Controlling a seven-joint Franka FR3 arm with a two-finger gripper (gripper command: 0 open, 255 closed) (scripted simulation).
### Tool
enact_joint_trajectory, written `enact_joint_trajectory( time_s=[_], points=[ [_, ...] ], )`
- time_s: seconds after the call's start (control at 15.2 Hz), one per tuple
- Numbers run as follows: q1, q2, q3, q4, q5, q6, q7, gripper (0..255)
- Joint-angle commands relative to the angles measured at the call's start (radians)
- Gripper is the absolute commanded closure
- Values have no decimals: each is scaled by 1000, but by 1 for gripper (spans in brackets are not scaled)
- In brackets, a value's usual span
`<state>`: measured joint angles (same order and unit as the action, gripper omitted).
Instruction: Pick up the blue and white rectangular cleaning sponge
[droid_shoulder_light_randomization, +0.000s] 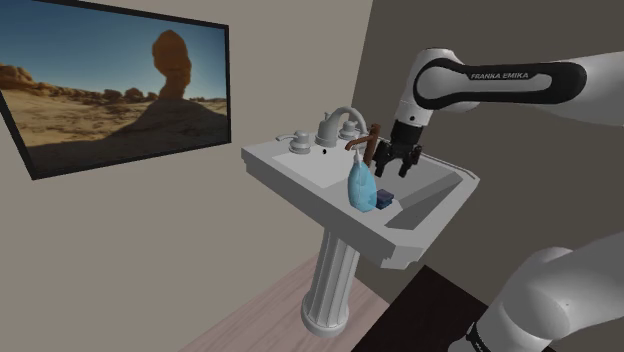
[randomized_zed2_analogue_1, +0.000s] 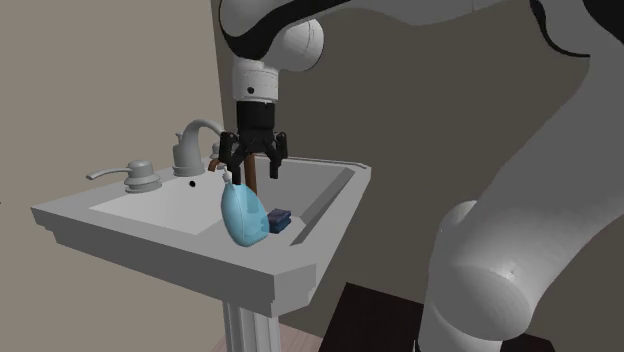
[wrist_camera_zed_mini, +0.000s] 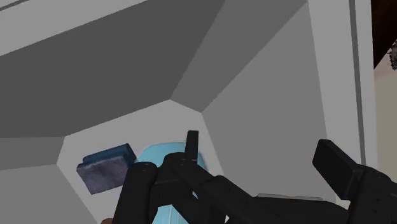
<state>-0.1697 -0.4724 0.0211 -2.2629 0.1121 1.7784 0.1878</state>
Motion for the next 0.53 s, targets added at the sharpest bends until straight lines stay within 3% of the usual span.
enact_joint_trajectory(
  time_s=[0.0, 0.46],
  points=[
    [-25, 55, -5, 9, -3, 55, 48, 0],
    [-100, 238, -31, 60, -11, 217, 212, 0]
  ],
)
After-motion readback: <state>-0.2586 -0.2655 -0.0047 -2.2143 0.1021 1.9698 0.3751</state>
